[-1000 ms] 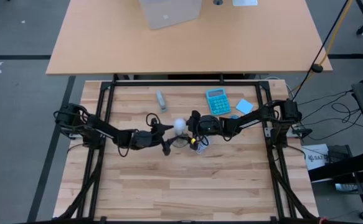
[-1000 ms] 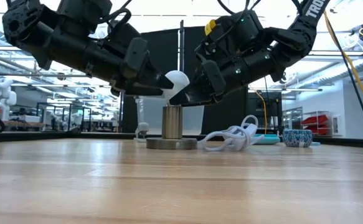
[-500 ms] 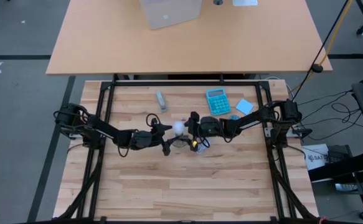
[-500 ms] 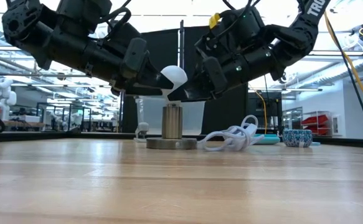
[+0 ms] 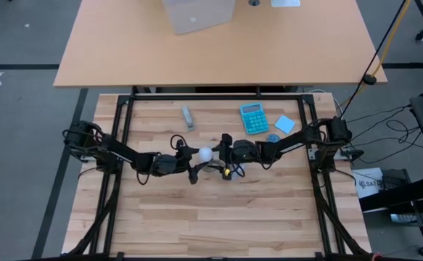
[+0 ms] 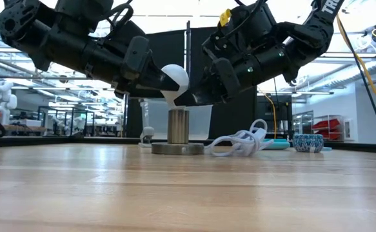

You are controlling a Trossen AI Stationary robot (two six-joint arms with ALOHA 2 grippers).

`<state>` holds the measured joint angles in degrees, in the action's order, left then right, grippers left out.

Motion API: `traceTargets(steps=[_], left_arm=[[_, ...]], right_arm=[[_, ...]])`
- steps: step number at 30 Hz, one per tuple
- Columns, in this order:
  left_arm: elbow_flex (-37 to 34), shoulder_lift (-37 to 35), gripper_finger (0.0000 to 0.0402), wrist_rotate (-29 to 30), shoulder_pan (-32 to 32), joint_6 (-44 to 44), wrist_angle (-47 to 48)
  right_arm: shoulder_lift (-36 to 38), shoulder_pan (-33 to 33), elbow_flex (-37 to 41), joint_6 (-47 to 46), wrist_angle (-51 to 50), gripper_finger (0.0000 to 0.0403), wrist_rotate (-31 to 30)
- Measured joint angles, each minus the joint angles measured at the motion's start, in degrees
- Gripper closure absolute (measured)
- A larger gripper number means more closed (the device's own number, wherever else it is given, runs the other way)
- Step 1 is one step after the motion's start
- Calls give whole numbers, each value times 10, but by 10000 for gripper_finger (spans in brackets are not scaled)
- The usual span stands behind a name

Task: Screw lightbulb
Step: Insert the white lightbulb into the desk lamp

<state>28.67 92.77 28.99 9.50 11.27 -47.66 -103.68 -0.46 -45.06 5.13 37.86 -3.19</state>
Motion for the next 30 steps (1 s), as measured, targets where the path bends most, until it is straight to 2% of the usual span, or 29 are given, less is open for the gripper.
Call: traceTargets(steps=[7,12,30], left_arm=[[0,0,122,0,0,-2,0],[0,0,122,0,-1,0,0],[10,0,122,-1,-2,3,6]], right_arm=[[1,6,0,-6,-15,101,-20],[2,13,0,-6,-16,101,-57],[54,39,0,-14,-43,101,-92]])
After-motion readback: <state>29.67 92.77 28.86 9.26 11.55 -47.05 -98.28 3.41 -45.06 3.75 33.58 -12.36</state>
